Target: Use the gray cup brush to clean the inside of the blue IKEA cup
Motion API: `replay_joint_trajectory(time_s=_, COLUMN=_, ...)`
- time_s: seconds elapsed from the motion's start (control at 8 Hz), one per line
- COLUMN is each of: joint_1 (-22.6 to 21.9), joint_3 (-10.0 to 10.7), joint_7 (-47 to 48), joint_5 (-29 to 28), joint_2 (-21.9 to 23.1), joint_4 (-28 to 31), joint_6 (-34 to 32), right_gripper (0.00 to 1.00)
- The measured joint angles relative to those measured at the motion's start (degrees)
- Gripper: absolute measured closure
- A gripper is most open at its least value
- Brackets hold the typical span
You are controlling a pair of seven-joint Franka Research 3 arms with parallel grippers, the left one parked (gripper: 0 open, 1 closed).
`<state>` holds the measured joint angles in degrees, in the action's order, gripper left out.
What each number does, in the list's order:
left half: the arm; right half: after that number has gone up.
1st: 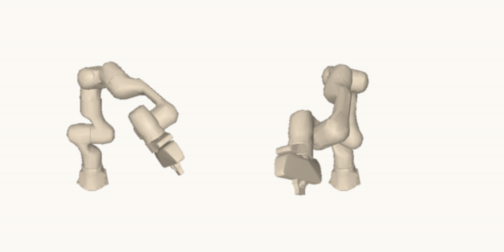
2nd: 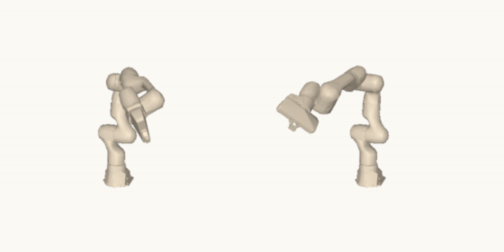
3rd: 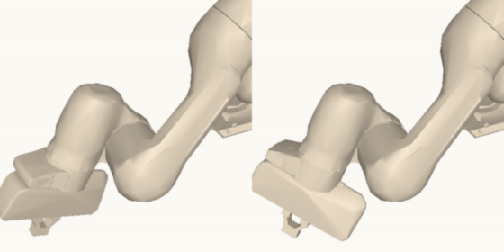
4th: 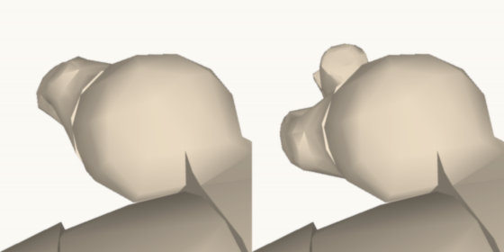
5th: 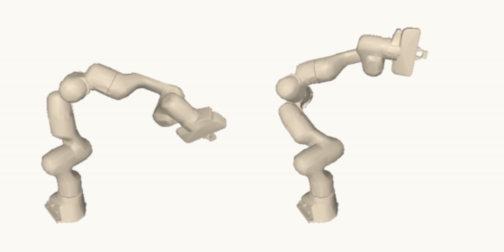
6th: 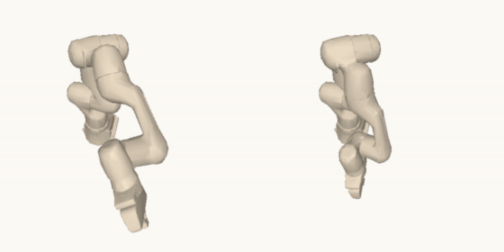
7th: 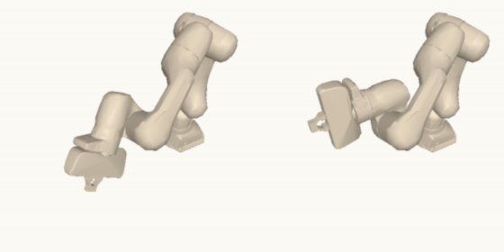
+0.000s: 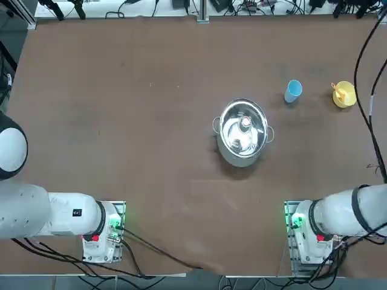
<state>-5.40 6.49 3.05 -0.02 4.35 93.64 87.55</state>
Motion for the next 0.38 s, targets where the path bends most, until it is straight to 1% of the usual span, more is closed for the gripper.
replay_joint_trajectory(time_s=0.12, joint_1=-1.1, joint_3=1.1, joint_7=-1.0, joint_5=0.0, joint_2=2.2, joint_4=3.1, joint_6=1.9, right_gripper=0.00)
replay_joint_trajectory(time_s=0.25, joint_1=-1.8, joint_3=1.4, joint_7=-1.1, joint_5=0.0, joint_2=3.7, joint_4=5.3, joint_6=3.1, right_gripper=0.00)
replay_joint_trajectory(time_s=0.38, joint_1=-2.2, joint_3=1.5, joint_7=-1.1, joint_5=0.0, joint_2=4.3, joint_4=6.1, joint_6=3.6, right_gripper=0.00)
